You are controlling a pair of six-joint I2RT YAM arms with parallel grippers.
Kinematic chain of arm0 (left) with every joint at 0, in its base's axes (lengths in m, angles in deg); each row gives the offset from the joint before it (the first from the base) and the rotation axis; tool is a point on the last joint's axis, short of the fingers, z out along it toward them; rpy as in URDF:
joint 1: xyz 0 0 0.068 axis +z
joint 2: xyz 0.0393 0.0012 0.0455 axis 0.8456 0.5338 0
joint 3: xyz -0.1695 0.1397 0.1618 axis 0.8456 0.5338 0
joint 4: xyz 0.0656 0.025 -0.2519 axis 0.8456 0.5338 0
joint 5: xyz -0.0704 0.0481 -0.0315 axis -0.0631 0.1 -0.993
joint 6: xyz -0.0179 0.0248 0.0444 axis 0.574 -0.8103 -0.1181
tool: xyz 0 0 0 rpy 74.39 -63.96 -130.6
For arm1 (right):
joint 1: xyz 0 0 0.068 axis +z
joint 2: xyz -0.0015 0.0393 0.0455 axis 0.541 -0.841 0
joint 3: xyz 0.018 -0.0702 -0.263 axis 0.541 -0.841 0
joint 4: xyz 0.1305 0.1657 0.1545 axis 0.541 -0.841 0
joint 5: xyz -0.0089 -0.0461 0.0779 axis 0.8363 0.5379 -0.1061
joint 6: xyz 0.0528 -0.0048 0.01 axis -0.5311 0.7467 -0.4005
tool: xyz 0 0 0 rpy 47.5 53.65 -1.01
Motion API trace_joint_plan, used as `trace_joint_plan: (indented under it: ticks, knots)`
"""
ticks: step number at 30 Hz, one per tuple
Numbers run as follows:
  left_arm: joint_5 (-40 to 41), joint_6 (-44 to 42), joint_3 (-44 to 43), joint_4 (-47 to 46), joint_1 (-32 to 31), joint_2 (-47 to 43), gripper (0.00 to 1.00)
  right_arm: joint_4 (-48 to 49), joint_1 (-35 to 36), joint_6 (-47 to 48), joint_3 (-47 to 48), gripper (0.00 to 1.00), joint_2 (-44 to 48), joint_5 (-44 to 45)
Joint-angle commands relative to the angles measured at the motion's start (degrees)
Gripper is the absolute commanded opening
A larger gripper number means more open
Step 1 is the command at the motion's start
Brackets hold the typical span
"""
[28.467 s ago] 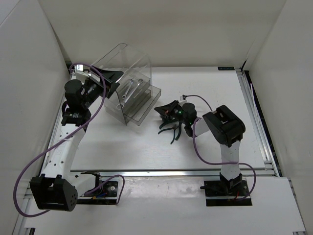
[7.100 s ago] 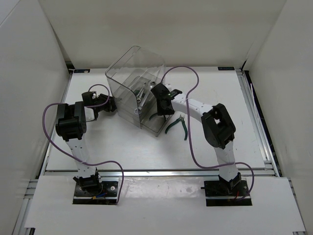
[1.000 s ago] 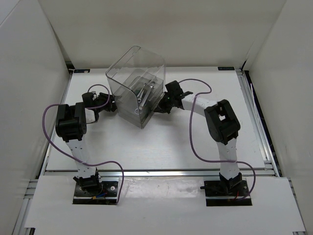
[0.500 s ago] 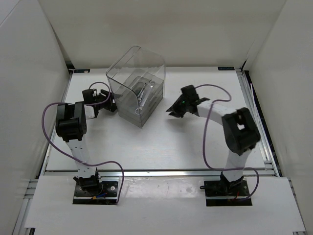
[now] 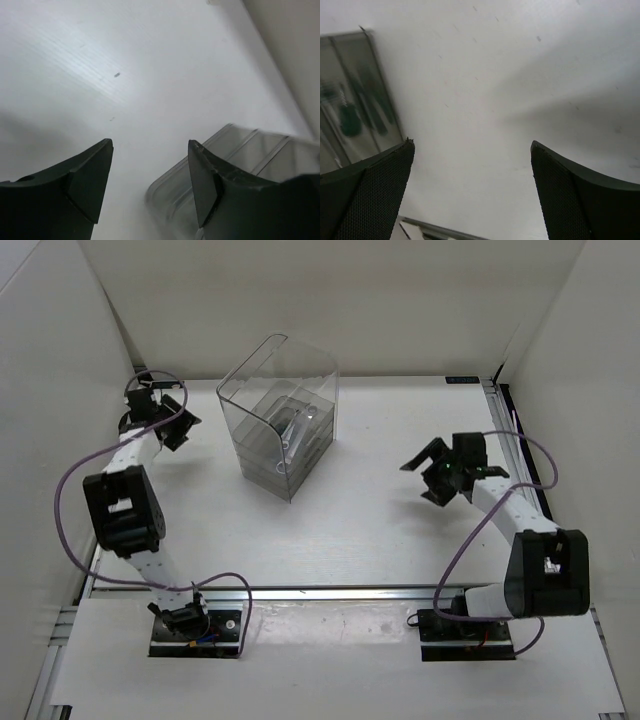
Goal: Sort the tools into containers
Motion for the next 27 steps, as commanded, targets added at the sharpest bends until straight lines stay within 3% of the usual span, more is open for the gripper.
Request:
trace_joint_plan:
  ticks: [1, 3, 4, 5, 7, 9, 17, 27]
  knots:
    - [16.92, -10.44, 11.29, 2.76, -0.49, -13.41, 0.72, -1.13, -1.51, 6.20, -5.89, 0.99, 6.76, -6.04]
    - [20.91, -14.64, 21.87, -9.83, -0.49, -27.24, 0.75, 0.44, -3.09, 7.09, -8.90, 0.99, 11.68, -7.45]
    - [24.32, -15.71, 31.41, -13.23, -0.49, -31.33, 0.80, 0.98, -4.14, 7.79, -11.35, 0.99, 12.74, -10.33]
    - [25.48, -16.77, 35.33, -15.87, -0.49, -35.03, 0.99, 2.72, -4.85, 8.15, -12.42, 0.99, 15.02, -11.84]
    - [26.54, -21.86, 41.14, -18.45, -0.66, -40.84, 0.99, 2.05, -5.56, 8.85, -12.96, 0.99, 15.74, -13.00]
    - [28.29, -24.59, 42.31, -13.65, -0.66, -42.62, 0.99, 1.07, -5.56, 10.43, -11.56, 0.99, 14.61, -13.09]
    - [26.56, -21.87, 51.01, -12.21, -0.49, -52.64, 0.99, -1.47, -2.05, 13.86, -6.54, 0.99, 11.70, -10.45]
    - [23.12, -27.32, 51.27, -4.47, -0.49, -56.15, 0.99, -8.86, 2.52, 13.87, -2.85, 0.99, 12.22, 5.97]
